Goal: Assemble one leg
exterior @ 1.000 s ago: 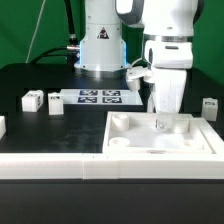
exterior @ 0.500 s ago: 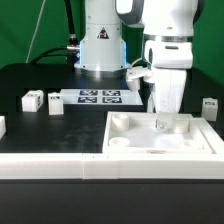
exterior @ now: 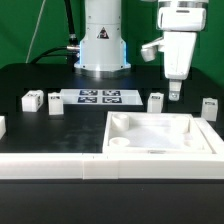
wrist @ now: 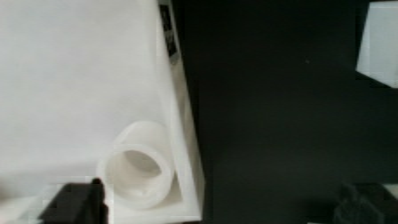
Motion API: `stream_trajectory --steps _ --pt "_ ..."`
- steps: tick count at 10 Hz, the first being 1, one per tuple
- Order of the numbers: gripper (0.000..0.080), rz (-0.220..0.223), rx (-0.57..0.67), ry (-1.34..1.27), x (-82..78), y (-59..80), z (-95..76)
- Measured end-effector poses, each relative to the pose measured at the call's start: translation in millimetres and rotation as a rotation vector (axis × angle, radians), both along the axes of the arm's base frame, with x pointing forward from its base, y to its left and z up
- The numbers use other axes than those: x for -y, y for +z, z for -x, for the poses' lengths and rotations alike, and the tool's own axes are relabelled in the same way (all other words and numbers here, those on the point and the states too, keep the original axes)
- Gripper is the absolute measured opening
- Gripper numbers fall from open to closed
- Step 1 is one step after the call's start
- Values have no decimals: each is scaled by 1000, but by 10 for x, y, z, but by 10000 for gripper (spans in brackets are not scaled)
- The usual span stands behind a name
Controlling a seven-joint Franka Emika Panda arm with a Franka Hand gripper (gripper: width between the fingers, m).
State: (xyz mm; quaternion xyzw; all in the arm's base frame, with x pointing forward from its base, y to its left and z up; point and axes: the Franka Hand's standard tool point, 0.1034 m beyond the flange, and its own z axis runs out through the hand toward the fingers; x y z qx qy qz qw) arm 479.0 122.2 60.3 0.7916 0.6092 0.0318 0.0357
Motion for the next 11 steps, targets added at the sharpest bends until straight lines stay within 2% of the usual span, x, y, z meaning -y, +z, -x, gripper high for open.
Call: stream_trajectory --steps 3,4,6,11 --pt "649 -9 -3 -105 23 -22 7" --pt "649 -21 -3 -207 22 -23 8" --pt "649 -66 -15 -542 11 -24 115" --pt "649 -154 -36 -1156 -548 -23 248"
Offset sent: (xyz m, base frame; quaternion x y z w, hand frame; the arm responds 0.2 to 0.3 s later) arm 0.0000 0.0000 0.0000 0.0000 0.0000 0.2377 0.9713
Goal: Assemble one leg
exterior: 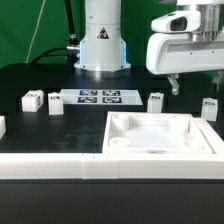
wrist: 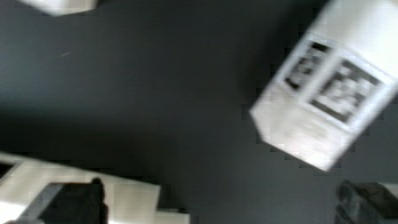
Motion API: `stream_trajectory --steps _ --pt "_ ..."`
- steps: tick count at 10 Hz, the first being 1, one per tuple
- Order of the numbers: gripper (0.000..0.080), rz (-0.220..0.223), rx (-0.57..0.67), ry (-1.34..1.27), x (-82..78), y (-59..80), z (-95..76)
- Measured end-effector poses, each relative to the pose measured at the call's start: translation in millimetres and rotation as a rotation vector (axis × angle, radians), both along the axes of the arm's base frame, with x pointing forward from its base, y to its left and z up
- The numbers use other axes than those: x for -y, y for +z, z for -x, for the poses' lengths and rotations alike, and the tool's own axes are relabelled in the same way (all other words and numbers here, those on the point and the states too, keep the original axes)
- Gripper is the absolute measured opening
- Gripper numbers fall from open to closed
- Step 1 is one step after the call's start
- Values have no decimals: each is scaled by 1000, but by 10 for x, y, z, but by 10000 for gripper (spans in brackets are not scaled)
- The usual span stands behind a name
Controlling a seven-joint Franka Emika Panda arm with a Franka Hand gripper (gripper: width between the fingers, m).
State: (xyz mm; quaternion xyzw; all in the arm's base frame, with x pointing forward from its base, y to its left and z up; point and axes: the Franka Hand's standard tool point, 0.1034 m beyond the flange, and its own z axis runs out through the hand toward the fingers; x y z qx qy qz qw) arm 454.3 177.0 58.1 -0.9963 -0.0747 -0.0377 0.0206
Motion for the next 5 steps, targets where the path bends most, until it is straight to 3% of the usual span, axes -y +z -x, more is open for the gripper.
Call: stream_trajectory --steps 3,5 --pt "649 -40 -27 -281 -167 -59 7" --pt "649 -60 -41 -413 -171 -59 12"
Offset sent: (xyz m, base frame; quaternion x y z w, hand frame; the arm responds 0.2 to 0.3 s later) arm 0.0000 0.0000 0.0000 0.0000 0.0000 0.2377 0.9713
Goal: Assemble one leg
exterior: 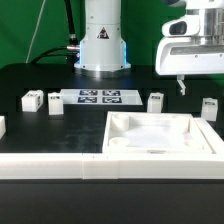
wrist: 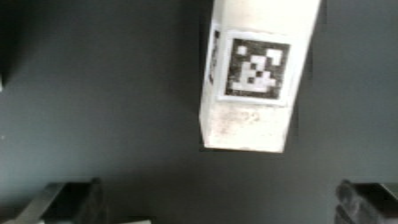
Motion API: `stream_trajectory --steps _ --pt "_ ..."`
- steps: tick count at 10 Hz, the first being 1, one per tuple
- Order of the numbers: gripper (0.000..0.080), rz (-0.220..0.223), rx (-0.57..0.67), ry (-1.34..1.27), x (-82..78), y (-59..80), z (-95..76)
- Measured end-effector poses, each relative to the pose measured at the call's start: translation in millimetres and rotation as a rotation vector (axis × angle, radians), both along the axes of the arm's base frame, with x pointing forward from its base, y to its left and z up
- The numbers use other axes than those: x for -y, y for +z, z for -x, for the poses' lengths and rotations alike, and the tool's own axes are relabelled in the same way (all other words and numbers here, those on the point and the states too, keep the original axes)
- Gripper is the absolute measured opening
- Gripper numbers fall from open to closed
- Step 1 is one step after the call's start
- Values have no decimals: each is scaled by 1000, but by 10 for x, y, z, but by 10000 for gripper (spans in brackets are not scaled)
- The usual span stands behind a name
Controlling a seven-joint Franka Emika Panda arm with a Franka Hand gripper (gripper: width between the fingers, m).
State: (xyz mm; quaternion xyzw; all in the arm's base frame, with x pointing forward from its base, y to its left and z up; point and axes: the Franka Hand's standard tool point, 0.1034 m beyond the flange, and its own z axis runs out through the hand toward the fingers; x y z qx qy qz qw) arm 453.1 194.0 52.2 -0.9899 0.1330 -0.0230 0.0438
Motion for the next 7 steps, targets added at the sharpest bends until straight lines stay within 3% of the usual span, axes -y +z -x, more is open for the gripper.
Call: stream_trajectory --steps 3,7 --pt "649 -36 -32 -263 -48 -5 28" --pt "649 -33 -58 -159 -142 -28 37"
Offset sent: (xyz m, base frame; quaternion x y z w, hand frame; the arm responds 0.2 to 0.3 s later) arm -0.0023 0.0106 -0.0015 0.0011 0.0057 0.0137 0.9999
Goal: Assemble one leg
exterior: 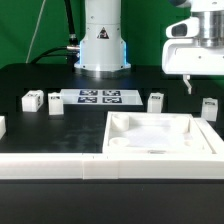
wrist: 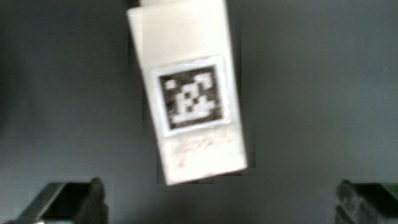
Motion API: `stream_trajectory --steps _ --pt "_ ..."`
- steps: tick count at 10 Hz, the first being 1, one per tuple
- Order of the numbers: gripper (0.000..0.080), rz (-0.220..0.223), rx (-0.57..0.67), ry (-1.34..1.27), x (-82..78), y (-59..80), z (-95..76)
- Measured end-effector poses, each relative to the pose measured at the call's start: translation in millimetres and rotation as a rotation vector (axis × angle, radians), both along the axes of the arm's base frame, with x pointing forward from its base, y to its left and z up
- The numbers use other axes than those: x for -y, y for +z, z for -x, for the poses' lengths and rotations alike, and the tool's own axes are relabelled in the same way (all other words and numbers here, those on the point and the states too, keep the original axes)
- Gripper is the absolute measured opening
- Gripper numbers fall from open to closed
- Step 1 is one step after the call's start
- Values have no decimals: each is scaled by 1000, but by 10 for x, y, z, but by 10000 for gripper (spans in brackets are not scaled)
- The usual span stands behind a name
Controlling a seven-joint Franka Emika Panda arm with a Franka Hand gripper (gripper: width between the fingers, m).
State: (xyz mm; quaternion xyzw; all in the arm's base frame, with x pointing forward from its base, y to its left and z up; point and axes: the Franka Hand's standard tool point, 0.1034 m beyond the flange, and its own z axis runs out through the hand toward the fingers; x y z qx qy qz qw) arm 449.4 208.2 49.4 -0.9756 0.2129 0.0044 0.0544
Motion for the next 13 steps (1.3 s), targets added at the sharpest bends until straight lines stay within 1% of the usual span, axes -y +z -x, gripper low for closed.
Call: stream_trajectory --steps 1,2,3,4,5,6,7,9,10,11,12,13 --pt "649 -19 -69 39 97 -12 -18" --pt "649 -33 -103 48 129 -14 -76" --pt "649 -49 -192 81 164 -32 -42" --pt "649 -68 -267 78 203 -46 -63" --pt "649 -75 -302 73 217 -74 -89" --pt "649 -93 -408 86 250 -86 -28" --pt "649 -107 -483 85 264 -98 -26" --pt "649 -147 -636 84 220 -122 23" --pt "649 -166 -692 88 207 -139 35" --pt "649 -181 -723 88 183 -151 44" --pt "649 -211 -785 91 165 -119 92" --pt "649 -213 -751 93 121 -128 20"
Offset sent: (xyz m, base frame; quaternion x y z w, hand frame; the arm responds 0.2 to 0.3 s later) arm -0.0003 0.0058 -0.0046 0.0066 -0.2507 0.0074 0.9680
